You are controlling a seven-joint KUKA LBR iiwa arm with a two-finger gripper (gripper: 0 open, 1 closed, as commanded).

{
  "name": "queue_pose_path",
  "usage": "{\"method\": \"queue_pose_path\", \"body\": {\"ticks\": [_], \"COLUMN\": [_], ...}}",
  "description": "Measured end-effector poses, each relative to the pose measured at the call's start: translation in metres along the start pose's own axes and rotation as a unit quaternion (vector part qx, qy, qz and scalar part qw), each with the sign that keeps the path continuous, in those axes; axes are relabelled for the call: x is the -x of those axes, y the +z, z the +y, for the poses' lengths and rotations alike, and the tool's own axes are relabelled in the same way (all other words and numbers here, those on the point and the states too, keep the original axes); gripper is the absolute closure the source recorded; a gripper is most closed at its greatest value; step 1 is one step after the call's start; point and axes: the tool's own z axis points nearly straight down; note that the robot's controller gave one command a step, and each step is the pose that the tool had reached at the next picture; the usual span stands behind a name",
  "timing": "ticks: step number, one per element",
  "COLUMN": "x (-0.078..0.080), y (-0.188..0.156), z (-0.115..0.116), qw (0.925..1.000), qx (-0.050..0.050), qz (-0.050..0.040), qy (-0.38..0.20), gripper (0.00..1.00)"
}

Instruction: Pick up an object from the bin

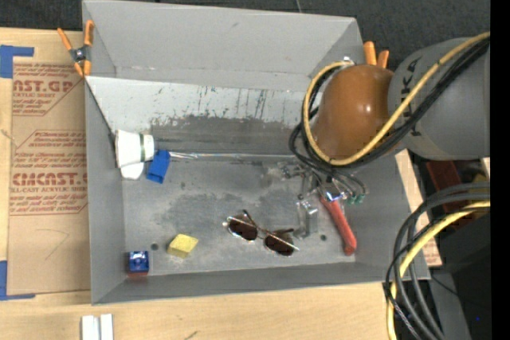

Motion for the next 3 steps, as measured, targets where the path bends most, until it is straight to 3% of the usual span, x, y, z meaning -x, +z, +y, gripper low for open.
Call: {"method": "queue_pose_path", "body": {"ticks": [1, 2, 3], "x": [-0.013, -0.015, -0.019], "y": [0.020, 0.028, 0.033], "z": [0.014, 0.024, 0.026], "qw": [0.9985, 0.9944, 0.9984], "qx": [0.003, 0.002, 0.002], "qz": [0.0035, 0.0030, 0.0026], "qy": [0.055, 0.106, 0.056], "gripper": [0.00, 0.00, 0.00]}}
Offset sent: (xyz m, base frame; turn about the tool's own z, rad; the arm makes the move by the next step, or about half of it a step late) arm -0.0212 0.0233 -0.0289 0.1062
